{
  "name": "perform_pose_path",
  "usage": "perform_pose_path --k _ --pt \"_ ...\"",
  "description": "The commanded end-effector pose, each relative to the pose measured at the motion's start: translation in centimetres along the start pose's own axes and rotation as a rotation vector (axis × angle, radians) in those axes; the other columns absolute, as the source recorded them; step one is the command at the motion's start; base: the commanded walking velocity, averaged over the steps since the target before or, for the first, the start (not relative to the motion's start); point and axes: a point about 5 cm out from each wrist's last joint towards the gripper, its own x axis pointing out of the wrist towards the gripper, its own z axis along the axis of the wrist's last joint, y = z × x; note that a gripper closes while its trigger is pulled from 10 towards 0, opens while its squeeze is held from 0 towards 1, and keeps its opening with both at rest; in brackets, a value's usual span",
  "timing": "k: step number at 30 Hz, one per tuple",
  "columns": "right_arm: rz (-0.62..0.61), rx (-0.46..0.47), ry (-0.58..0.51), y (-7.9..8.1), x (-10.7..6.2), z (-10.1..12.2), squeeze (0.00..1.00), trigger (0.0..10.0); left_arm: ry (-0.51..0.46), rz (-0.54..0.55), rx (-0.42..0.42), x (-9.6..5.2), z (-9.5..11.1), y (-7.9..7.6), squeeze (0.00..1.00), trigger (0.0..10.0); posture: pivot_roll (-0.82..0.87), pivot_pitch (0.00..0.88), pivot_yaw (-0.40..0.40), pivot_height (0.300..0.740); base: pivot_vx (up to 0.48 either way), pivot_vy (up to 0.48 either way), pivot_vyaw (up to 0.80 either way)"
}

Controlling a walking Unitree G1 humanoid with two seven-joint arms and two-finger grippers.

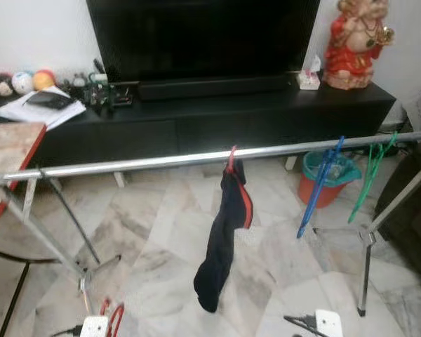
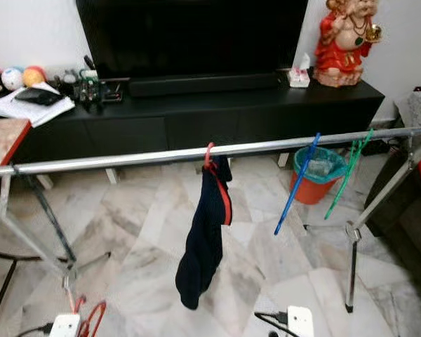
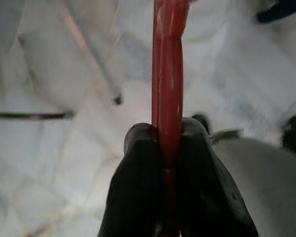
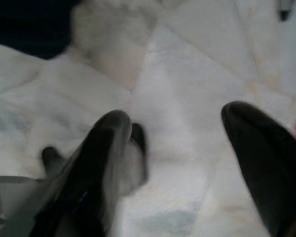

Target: Hang hanger

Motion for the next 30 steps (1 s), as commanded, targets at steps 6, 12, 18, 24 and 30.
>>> perform_pose_path --k 6,12,18,24,30 --pt "0.011 0.000 -0.010 0.4 0.1 0.5 0.00 10.0 0.015 -0.002 0.035 -0.1 -0.4 -0.1 0.00 10.0 -0.06 0.000 -0.013 0.740 0.281 0.000 0.00" --pt "0.013 -0.001 -0.011 0.4 0.1 0.5 0.00 10.0 0.011 0.007 0.036 -0.2 -0.6 0.6 0.00 10.0 -0.05 0.000 -0.014 0.740 0.046 0.000 0.00" --pt "0.014 -0.001 -0.011 0.4 0.1 0.5 0.00 10.0 -0.022 0.034 0.028 -0.3 -0.4 1.3 0.00 10.0 -0.06 0.000 -0.015 0.740 0.000 0.000 0.00" --pt "0.018 -0.011 -0.009 0.3 0.1 0.6 0.00 10.0 -0.205 0.075 0.000 -0.2 3.5 2.4 0.00 10.0 -0.04 0.000 -0.030 0.740 0.000 0.000 0.00" --pt "0.021 -0.034 -0.007 0.2 0.1 0.7 0.00 10.0 -0.330 -0.007 0.111 -0.2 6.7 1.7 0.00 10.0 -0.02 0.000 -0.034 0.740 0.000 0.000 0.00"
